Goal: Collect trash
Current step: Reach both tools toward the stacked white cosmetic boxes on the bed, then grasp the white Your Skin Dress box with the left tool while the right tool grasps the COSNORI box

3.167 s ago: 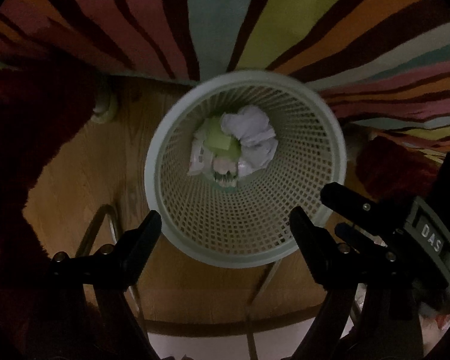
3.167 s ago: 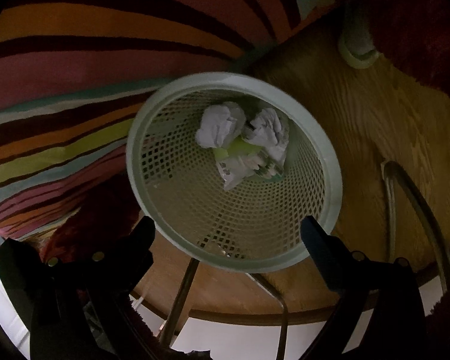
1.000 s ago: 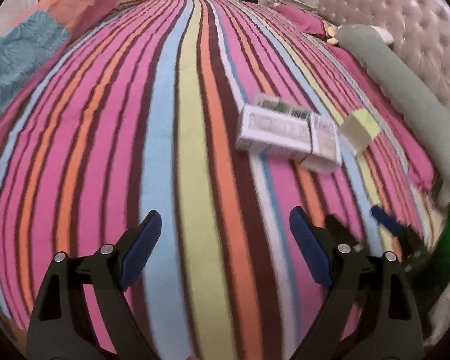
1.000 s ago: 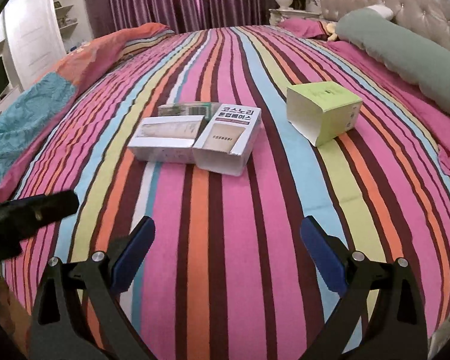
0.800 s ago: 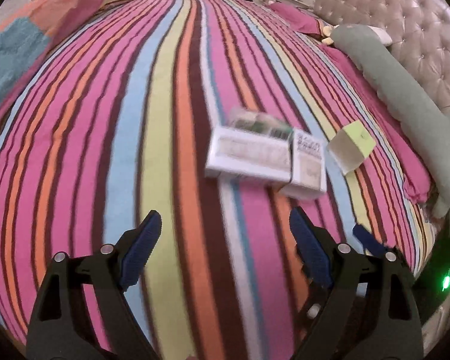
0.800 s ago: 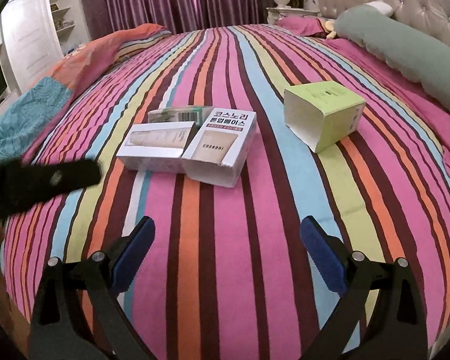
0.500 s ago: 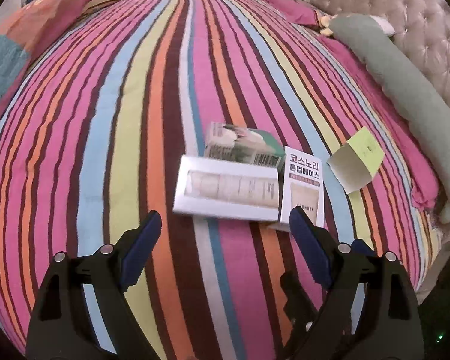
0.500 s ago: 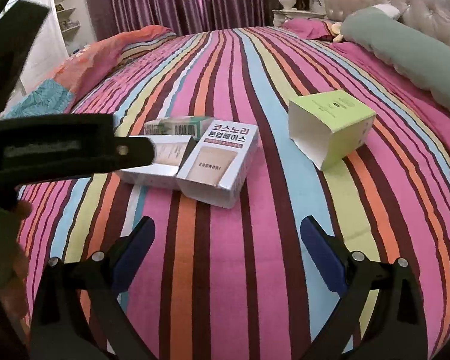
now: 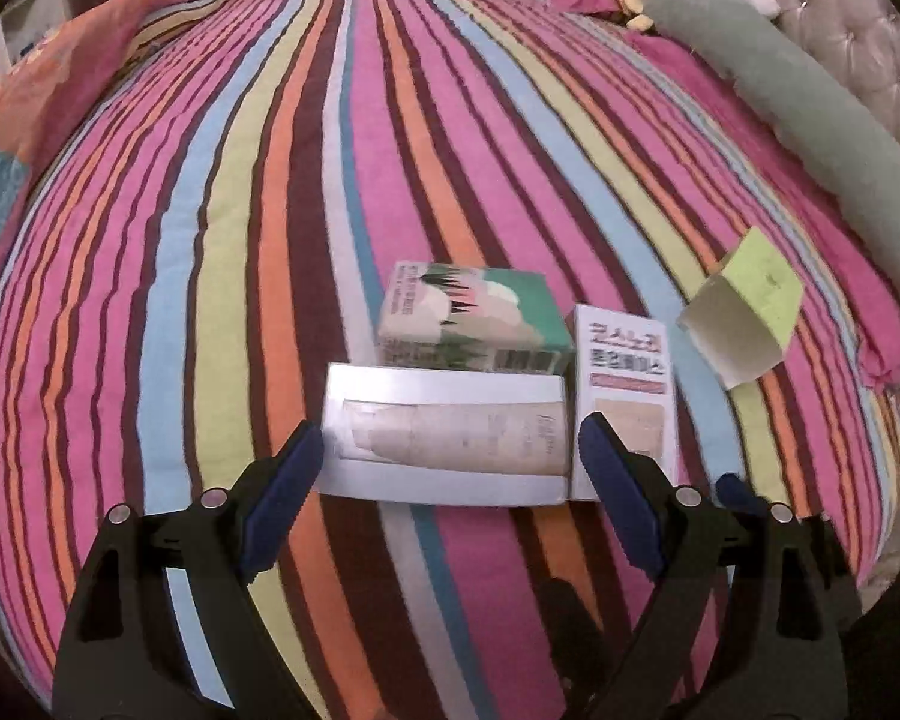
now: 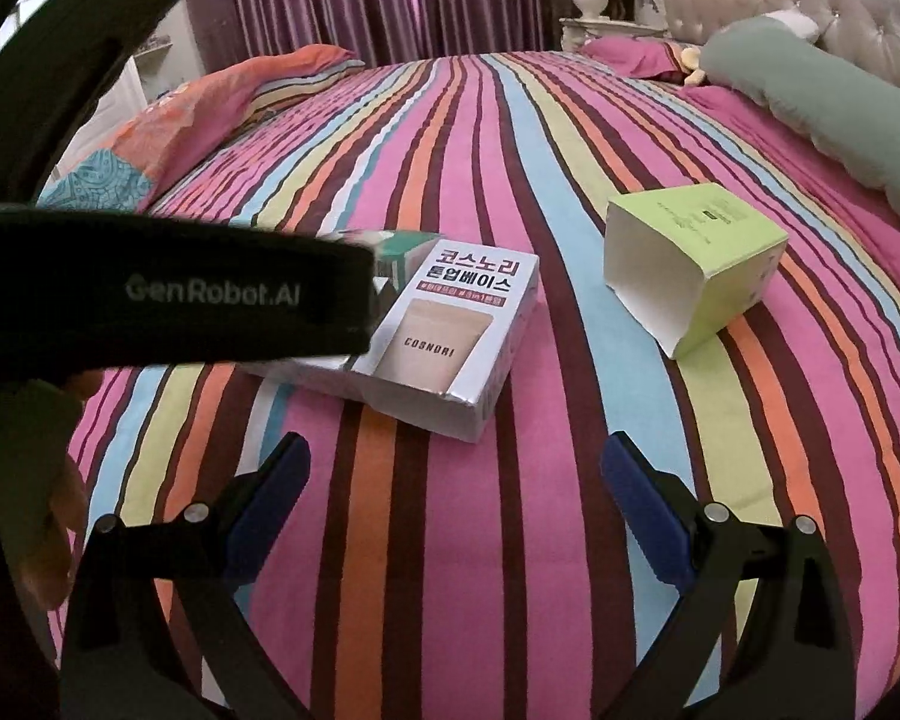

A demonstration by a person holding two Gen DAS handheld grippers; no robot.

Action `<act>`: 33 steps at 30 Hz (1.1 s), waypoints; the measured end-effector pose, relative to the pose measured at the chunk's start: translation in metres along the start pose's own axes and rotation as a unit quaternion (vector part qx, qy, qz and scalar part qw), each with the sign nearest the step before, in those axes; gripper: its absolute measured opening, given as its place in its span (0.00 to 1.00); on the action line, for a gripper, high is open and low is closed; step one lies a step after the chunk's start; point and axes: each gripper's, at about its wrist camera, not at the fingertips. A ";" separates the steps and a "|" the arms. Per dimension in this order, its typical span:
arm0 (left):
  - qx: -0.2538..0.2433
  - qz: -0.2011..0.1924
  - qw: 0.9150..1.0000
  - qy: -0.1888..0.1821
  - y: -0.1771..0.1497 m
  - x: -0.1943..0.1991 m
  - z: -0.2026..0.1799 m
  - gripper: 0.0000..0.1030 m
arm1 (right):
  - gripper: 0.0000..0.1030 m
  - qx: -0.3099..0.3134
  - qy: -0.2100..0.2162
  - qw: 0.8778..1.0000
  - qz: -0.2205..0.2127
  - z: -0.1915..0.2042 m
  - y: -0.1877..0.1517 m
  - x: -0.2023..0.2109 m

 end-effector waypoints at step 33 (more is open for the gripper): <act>-0.292 -0.014 0.946 -0.143 0.001 0.024 0.040 0.82 | 0.90 0.032 0.032 0.999 -0.008 -0.002 0.004 -0.003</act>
Point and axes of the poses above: each gripper's, at about its wrist camera, not at the fingertips, and x roughly against the way its jaws point, z to its left, y to its top, and after that the axes turned 9 degrees about x, right-handed
